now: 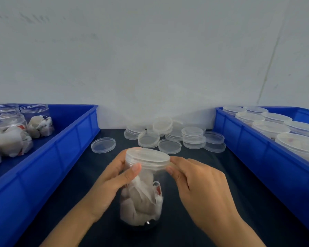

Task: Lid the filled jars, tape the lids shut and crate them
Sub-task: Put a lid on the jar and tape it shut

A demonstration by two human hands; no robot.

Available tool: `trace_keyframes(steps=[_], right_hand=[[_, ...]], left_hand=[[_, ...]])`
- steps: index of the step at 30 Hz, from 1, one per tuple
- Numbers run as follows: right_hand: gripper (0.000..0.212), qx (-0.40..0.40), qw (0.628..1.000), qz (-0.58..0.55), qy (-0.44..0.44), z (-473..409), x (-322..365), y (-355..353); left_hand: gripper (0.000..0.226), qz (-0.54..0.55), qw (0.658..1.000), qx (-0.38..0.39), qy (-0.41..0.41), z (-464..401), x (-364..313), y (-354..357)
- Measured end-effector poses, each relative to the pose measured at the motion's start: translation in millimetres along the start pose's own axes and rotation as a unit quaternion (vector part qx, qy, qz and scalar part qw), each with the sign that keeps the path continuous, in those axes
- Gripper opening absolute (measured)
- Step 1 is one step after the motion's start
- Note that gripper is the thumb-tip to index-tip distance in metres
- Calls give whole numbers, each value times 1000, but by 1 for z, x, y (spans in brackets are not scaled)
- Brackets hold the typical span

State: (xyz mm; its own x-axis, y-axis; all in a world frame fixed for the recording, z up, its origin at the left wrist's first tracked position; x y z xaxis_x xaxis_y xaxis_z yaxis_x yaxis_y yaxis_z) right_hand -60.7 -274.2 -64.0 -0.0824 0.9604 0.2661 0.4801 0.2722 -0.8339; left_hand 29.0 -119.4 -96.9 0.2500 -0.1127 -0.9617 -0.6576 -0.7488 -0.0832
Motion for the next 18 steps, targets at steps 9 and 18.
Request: trace_keyframes(steps=[9,18], right_hand=[[44,6,1000,21,-16,6,27,2],[49,103,992,-50,44,6,8,1]], left_hand=[[77,-110,978,-169,52,2,-2,7],[87,-37,989,-143,29,-4,6,-6]])
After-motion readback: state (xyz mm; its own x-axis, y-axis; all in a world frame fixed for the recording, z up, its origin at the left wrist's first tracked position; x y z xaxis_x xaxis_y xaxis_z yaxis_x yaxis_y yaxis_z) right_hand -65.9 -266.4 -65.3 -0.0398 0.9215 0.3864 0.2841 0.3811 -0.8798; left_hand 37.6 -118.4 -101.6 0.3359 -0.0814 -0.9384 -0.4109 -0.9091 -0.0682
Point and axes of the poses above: each hand's wrist, its own z-axis away from the middle knuckle, its own y-axis out of the palm, x = y × z, the point moved 5 cm from there along -z, towards the middle knuckle, and after that the axes turned 6 degrees about x, right-handed, at the moved point
